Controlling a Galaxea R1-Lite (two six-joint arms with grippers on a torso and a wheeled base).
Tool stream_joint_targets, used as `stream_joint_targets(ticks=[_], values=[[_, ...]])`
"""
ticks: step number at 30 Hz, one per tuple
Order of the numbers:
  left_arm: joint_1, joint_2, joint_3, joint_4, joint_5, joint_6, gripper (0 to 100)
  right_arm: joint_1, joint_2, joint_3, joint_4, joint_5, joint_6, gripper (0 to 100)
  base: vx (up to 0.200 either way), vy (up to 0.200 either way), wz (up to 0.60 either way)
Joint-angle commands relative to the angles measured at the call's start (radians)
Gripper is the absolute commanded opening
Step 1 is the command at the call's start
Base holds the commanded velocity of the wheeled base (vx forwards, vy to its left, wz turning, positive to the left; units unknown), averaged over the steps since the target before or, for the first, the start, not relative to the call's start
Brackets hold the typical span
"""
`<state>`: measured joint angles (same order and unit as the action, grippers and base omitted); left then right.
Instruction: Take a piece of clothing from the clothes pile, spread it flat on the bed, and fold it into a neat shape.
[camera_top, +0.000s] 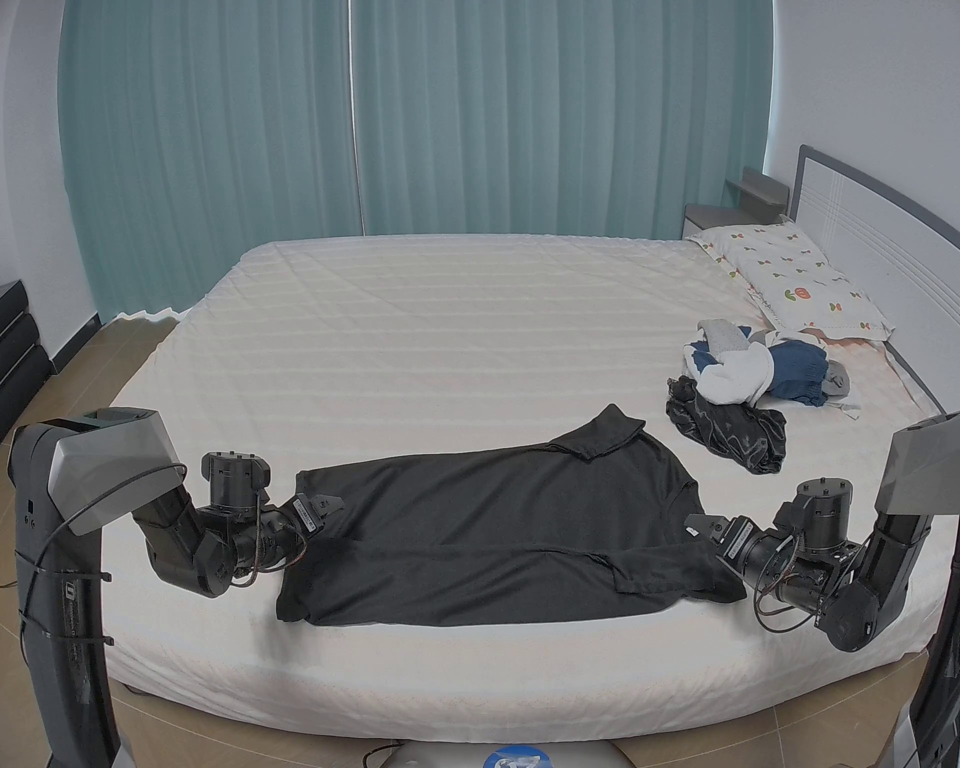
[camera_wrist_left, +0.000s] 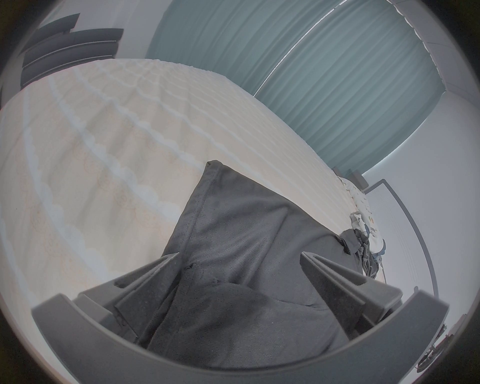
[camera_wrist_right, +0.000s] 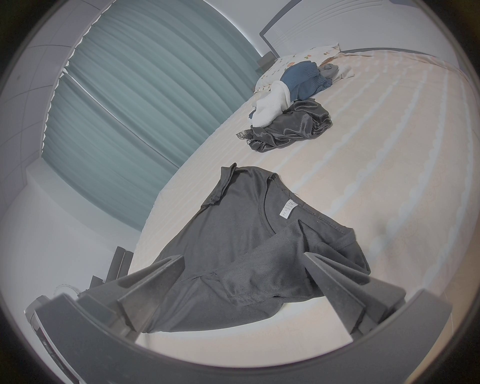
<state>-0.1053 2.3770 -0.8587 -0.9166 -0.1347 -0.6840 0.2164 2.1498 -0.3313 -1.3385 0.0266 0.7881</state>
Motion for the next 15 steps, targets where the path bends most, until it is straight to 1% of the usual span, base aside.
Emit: stream_joint_targets(ticks=[1,5,10,11,15], values=[[-0.001,0.021,-0.003,-0.002,0.003,0.0,100,-0.005,0.004,-0.002,-0.001,0.003,0.0,100,0.0,0.0,0.0],[-0.001,0.021,0.004,0.001,0.003,0.0,100,-0.011,0.004,-0.002,-0.001,0.018,0.0,100,0.0,0.0,0.0],[-0.001,0.014,0.014,0.007,0.003,0.0,100,-0.012,0.004,-0.002,-0.001,0.021,0.0,100,0.0,0.0,0.0],[-0.001,0.014,0.014,0.007,0.003,0.0,0,-0.012,0.004,-0.002,-0.001,0.021,0.0,100,0.0,0.0,0.0],[0.004,0.008,0.033,0.005,0.006,0.0,0,-0.014,0.016,-0.015,0.001,0.022,0.0,100,0.0,0.0,0.0]])
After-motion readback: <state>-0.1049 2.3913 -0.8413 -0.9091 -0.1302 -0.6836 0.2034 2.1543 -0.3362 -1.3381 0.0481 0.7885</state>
